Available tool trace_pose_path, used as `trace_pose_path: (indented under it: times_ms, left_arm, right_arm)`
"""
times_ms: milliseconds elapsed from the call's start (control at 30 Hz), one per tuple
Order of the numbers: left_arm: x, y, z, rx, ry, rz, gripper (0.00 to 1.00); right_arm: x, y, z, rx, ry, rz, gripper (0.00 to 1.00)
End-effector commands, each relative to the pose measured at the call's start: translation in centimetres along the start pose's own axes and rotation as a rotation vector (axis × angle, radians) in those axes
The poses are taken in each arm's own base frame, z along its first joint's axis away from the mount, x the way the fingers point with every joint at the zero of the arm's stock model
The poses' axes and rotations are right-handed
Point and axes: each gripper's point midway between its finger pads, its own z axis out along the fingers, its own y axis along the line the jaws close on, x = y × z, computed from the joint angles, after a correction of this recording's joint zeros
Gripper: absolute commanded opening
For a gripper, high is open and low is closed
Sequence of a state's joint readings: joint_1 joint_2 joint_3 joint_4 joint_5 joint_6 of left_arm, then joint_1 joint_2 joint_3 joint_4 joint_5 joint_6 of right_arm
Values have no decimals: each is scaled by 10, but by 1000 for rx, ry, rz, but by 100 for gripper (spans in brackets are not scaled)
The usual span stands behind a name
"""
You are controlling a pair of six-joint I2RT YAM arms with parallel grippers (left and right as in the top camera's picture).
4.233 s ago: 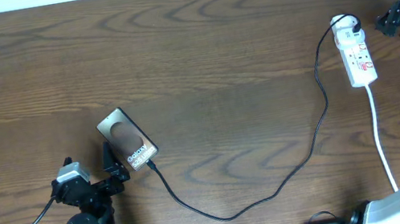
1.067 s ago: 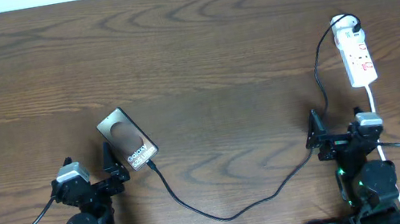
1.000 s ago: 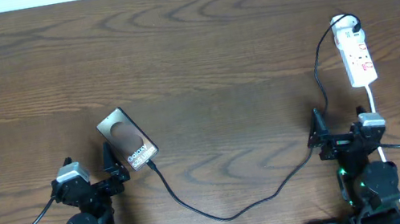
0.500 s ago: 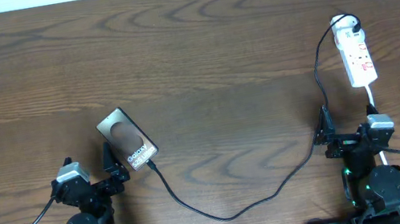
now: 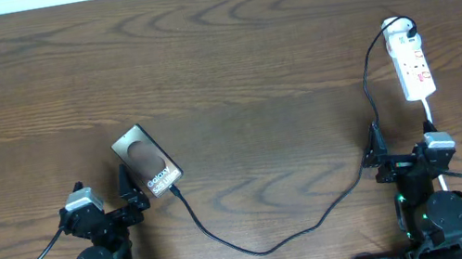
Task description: Plug charger to phone and switch on socket
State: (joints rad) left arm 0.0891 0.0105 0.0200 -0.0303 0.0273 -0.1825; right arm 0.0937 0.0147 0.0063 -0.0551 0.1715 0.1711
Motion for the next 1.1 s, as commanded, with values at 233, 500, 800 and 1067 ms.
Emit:
trace_pose_path:
  times_ms: [233,500,800,1067]
  left_arm:
    - [15,7,1,-29,45,7,91]
    - [15,7,1,-29,45,7,91]
    - [15,8,1,-32,45,8,91]
    - [14,11,1,-51,40,8,91]
  right_arm:
    - [-1,-1,0,2,-4,-14,99]
    - [-1,-1,0,2,-4,-14,99]
    - [-1,-1,0,5,-4,-15,99]
    - [-2,-3,0,15,-8,-153,99]
